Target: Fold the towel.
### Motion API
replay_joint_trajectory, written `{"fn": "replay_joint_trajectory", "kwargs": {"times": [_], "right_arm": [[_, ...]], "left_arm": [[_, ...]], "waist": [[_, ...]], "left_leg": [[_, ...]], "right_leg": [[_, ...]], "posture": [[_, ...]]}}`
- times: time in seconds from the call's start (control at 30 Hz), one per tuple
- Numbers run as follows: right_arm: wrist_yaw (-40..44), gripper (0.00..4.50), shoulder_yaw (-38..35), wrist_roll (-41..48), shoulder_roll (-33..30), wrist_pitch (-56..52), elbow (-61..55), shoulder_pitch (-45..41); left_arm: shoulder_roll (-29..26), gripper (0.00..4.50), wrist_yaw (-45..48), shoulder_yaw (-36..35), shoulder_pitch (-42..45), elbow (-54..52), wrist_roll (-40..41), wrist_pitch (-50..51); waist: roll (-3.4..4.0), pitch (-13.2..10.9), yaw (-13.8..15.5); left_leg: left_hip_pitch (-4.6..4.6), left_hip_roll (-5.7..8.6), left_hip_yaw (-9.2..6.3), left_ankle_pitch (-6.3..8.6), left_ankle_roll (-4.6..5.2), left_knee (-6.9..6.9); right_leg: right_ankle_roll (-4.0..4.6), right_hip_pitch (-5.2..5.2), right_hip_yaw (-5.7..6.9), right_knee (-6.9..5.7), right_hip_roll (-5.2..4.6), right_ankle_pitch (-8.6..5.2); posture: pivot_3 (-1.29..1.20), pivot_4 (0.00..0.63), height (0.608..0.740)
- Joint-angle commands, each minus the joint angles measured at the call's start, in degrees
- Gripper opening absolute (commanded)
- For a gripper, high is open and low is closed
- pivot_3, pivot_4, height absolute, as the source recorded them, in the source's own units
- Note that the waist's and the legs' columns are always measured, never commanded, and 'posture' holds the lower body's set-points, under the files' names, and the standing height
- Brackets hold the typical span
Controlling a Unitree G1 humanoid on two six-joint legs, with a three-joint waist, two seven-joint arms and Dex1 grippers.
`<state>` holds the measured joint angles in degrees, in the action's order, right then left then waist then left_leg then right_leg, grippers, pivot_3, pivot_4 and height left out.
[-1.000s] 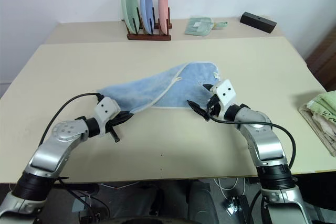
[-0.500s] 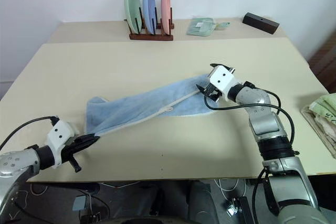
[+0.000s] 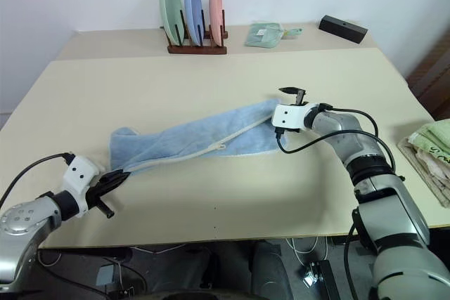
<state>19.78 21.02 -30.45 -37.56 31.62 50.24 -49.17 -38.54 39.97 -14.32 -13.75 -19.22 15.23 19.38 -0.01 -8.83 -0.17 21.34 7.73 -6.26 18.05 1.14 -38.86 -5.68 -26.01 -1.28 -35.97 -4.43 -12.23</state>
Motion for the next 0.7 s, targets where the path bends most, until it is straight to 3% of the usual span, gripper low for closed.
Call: {"fn": "replay_joint_trajectory", "kwargs": {"times": [0.03, 0.23, 0.3, 0.5, 0.7], "right_arm": [[-4.3, 3.68, 2.6, -4.1, 0.9, 4.2, 3.9, -4.0], [-9.2, 0.66, 5.1, -7.4, 1.5, 6.5, 8.4, -6.8], [-9.7, 0.07, 4.7, -7.0, 1.2, 7.1, 8.4, -6.9], [-8.0, 0.07, 1.6, -3.6, -1.9, 8.1, 4.2, -5.3], [-9.6, 0.07, -1.4, -3.8, -4.7, 3.8, 4.3, -14.3]], "left_arm": [[-0.3, 0.00, 0.1, -0.6, 0.2, -0.8, -0.1, -1.0], [0.2, 0.00, -0.6, -1.4, -1.6, -1.6, -0.2, -1.5], [0.6, 0.00, -0.8, -2.0, -2.4, -1.8, 0.1, -1.9], [2.7, 0.00, -4.1, -5.8, 1.0, -0.8, 2.3, -2.6], [-0.1, 0.00, -14.4, -4.8, 33.1, 15.7, -3.2, -4.2]], "waist": [[0.00, 0.0, -0.2], [0.00, 0.0, -0.6], [0.01, 0.0, -0.6], [0.02, 0.0, -0.4], [-0.10, -0.1, 0.6]], "left_leg": [[0.00, 0.00, 0.00, 0.00, 0.00, 0.00], [0.00, 0.01, 0.00, 0.00, 0.00, 0.01], [0.01, 0.01, 0.00, -0.01, -0.01, 0.03], [0.02, 0.00, 0.00, -0.01, -0.02, 0.03], [0.06, 0.02, -0.16, -0.13, -0.22, -0.13]], "right_leg": [[0.00, 0.00, 0.00, 0.00, 0.00, 0.00], [0.00, -0.02, -0.02, -0.01, 0.01, 0.00], [0.00, -0.05, -0.04, -0.03, 0.02, 0.00], [0.01, -0.05, -0.04, -0.03, 0.02, 0.00], [0.18, -0.01, 0.15, -0.07, 0.03, 0.14]], "posture": [[0.00, 0.150, 0.737], [0.00, 0.150, 0.737], [0.00, 0.150, 0.737], [0.00, 0.150, 0.737], [0.00, 0.150, 0.737]]}}
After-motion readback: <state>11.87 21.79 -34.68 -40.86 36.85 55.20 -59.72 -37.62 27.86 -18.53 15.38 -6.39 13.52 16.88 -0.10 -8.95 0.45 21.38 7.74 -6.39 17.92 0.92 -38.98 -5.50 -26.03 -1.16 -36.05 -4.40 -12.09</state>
